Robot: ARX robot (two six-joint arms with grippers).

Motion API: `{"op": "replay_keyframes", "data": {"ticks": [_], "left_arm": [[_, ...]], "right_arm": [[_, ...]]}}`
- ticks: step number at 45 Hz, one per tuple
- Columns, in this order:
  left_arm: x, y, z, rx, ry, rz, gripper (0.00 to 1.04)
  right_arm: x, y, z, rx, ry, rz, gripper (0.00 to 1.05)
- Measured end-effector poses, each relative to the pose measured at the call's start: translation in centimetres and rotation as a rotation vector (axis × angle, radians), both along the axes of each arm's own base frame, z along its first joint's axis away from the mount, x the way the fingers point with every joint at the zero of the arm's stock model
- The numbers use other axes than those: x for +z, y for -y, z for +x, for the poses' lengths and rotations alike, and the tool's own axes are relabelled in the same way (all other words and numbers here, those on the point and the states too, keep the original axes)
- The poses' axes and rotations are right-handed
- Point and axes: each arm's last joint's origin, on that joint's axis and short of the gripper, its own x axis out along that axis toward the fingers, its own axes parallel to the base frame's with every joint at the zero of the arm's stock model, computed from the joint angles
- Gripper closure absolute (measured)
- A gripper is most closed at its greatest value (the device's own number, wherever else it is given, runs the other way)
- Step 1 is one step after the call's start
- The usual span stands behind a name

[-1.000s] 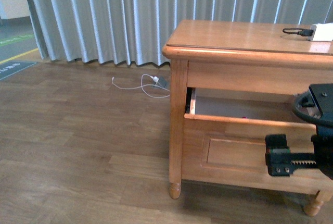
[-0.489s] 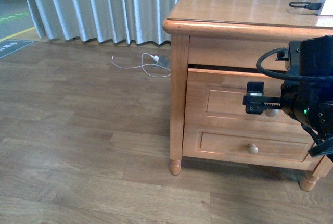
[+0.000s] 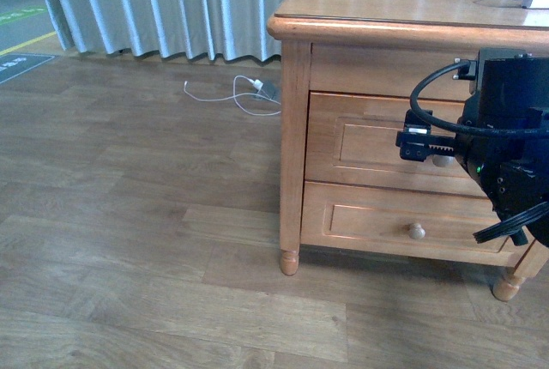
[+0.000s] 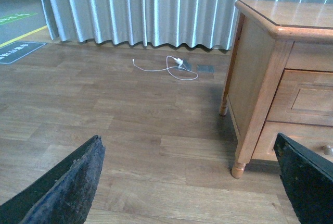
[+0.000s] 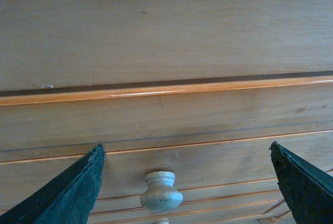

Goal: Place pink marker in drawer with both arms

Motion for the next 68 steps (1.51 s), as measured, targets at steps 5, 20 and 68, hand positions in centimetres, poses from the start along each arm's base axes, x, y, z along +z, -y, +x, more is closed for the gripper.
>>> {"op": "replay_keyframes", "data": {"ticks": [5,20,68], "left_arm": [[0.0,0.0,0.0,0.0,0.0,0.0,0.06],[0.0,0.0,0.0,0.0,0.0,0.0,0.06],[0.0,0.0,0.0,0.0,0.0,0.0,0.06]], "right_arm": [[-0.2,0.4,-0.2,0.003,-0.011,0.002,0.09],[3.3,-0.2,-4.4,0.103,-0.052,0.042,0.09],[13.5,4.1,-30.4,0.256,0.081,0.236,0.09]]}}
